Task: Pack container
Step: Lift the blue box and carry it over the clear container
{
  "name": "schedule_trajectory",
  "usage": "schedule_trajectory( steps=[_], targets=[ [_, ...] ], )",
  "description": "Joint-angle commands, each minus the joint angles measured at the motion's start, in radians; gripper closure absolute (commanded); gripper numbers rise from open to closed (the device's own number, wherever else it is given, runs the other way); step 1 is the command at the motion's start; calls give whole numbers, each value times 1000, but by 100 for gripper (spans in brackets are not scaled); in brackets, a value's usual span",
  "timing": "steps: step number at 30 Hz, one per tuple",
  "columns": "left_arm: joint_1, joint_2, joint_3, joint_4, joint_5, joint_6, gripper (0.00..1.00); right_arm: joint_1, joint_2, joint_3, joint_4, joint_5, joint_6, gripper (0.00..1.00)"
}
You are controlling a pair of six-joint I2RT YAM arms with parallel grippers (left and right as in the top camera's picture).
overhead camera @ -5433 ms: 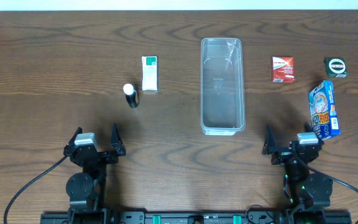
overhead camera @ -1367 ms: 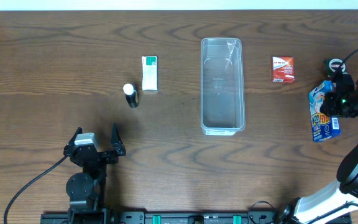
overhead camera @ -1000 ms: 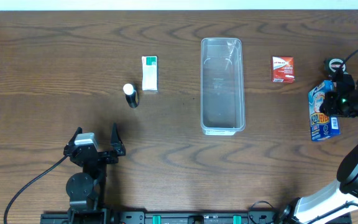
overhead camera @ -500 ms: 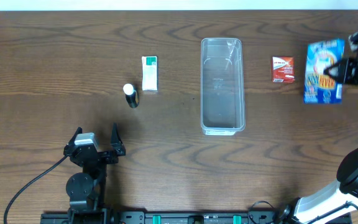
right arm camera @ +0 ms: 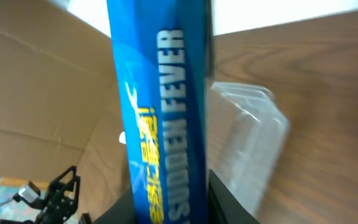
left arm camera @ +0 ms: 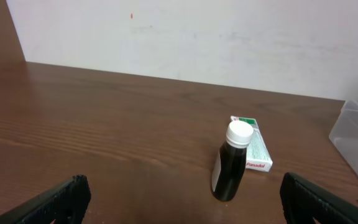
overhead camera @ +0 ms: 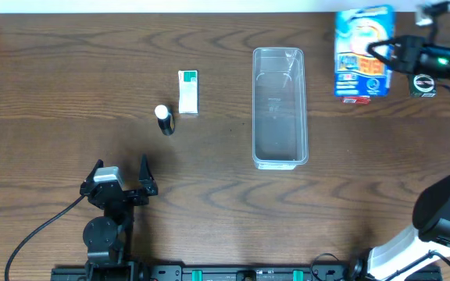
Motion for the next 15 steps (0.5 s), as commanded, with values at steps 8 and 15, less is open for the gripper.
schedule_trajectory(
  steps=[8,15],
  targets=[
    [5,-5,-20,-34,-12,13,2,255,-8,21,168,338,338,78],
    [5,-5,-20,-34,-12,13,2,360,-8,15,191,533,475,78]
  ],
)
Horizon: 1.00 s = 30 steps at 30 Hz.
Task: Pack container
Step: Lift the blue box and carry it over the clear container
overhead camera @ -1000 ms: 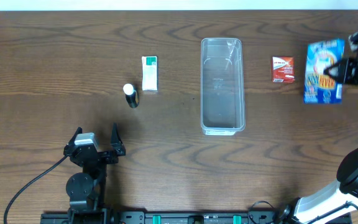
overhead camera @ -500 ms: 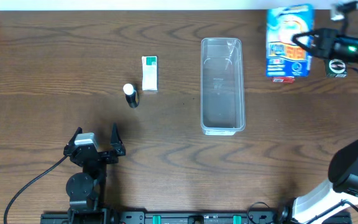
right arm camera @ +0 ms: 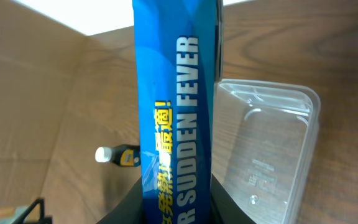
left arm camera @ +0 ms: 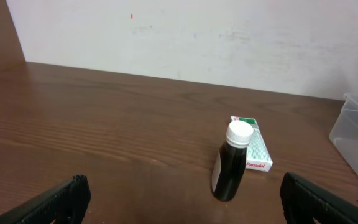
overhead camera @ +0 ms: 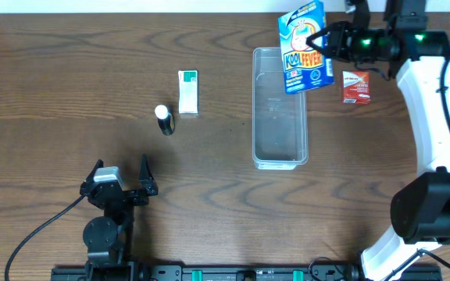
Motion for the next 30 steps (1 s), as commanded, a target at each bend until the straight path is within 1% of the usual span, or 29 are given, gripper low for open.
schedule_trajectory(
  steps=[1,6,9,13,23,30],
  targets=[
    [5,-5,-20,-34,-12,13,2,48,-8,12,6,152,100,78],
    [5,-5,-20,-34,-12,13,2,134,-8,-24,18,354,151,78],
    [5,-5,-20,-34,-12,13,2,176,-8,-54,55,398,156,78],
    [5,-5,-20,-34,-12,13,2,199,-8,-102,96,444,201,79],
    [5,-5,-20,-34,-12,13,2,200,-8,-244,196,444,211,79],
    [5,-5,-20,-34,-12,13,2,200,-8,-293,217,412,210,78]
  ],
)
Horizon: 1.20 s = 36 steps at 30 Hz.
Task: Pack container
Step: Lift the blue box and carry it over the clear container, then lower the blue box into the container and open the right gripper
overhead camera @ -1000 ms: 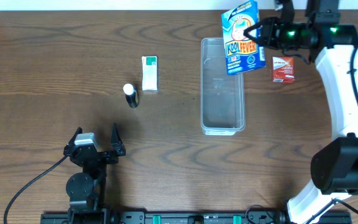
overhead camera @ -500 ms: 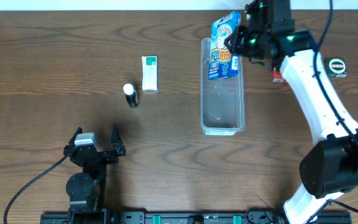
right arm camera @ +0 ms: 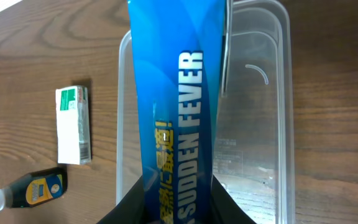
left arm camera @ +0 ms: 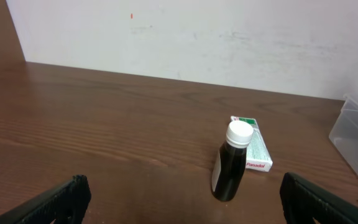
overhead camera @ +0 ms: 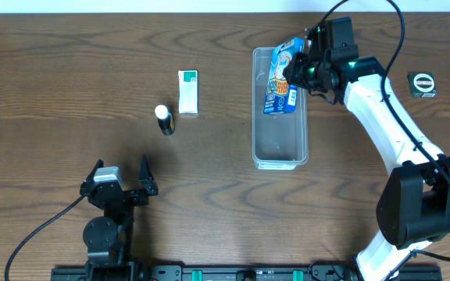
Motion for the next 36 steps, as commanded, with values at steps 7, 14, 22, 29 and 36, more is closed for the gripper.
schedule_trajectory(
  steps=[7,14,22,29,36],
  targets=[
    [5,-5,-20,-34,-12,13,2,20,-8,-24,21,-30,-18,78],
    [5,-5,-20,-34,-12,13,2,39,15,-24,26,4,-35,77],
    [5,-5,-20,-34,-12,13,2,39,94,-24,32,-57,-54,77],
    [5,-5,-20,-34,-12,13,2,37,108,-24,50,-72,-61,74],
    [5,-5,-20,-34,-12,13,2,35,108,-23,75,-71,-72,69]
  ],
)
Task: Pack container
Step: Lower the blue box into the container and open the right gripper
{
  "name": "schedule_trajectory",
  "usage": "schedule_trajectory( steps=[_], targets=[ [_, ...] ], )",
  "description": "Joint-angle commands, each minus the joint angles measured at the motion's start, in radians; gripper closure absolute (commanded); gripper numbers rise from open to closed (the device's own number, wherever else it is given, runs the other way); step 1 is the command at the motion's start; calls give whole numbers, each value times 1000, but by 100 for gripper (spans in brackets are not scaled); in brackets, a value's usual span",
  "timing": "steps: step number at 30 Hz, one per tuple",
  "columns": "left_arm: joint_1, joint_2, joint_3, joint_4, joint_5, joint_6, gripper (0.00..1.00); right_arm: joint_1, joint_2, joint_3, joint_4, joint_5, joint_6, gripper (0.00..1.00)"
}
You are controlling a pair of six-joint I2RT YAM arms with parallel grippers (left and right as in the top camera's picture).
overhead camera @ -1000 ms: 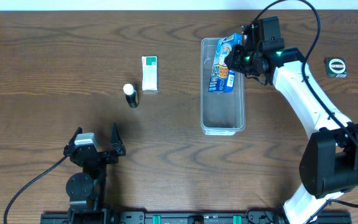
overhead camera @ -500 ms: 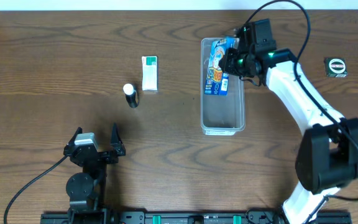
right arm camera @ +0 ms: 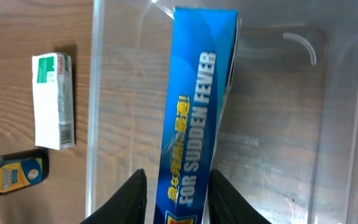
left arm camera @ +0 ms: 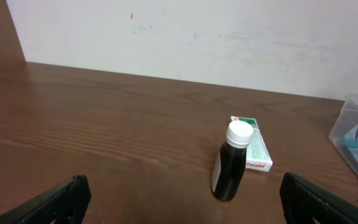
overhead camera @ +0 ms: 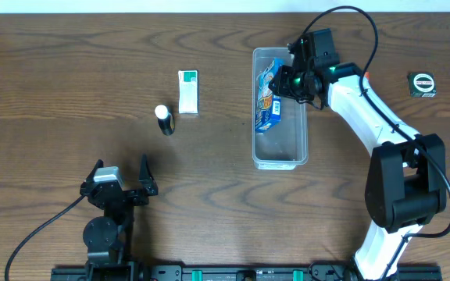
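Observation:
A clear plastic container [overhead camera: 280, 162] stands right of the table's centre. The blue fever-patch box [overhead camera: 268, 95] stands on edge inside it, leaning toward the left wall. My right gripper [overhead camera: 291, 80] hovers over the container's far half. In the right wrist view its fingers [right arm camera: 138, 193] stand on either side of the blue box [right arm camera: 194, 124], slightly open, with a thin gap on the left. My left gripper [overhead camera: 120, 168] rests wide open near the front edge, holding nothing. A dark bottle with a white cap [left arm camera: 232, 163] and a green-and-white Panadol box [left arm camera: 253, 149] stand beyond it.
The bottle [overhead camera: 164, 119] and the Panadol box [overhead camera: 187, 92] lie left of the container. A small round dark item [overhead camera: 422, 83] sits at the far right. My right arm reaches over the table's right side.
The blue box has gone from tilted over the container's far end to lower inside it. My right gripper's fingers no longer press on it. The left arm has not moved.
My right gripper held the blue box up at the far right of the table. It then held it just above the container's far right corner, then tilted over the container's far end. The box now stands inside the container. The left arm stayed still throughout.

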Motion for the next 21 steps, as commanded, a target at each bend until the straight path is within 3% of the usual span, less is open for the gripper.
schedule_trajectory(
  steps=[1,11,21],
  targets=[
    [5,-5,-20,-34,-12,13,2,-2,-5,2,10,-13,-21,69],
    [5,-5,-20,-34,-12,13,2,-29,-36,58,-25,-11,-37,69],
    [5,-5,-20,-34,-12,13,2,-47,-104,165,-182,106,-132,65]
  ],
)
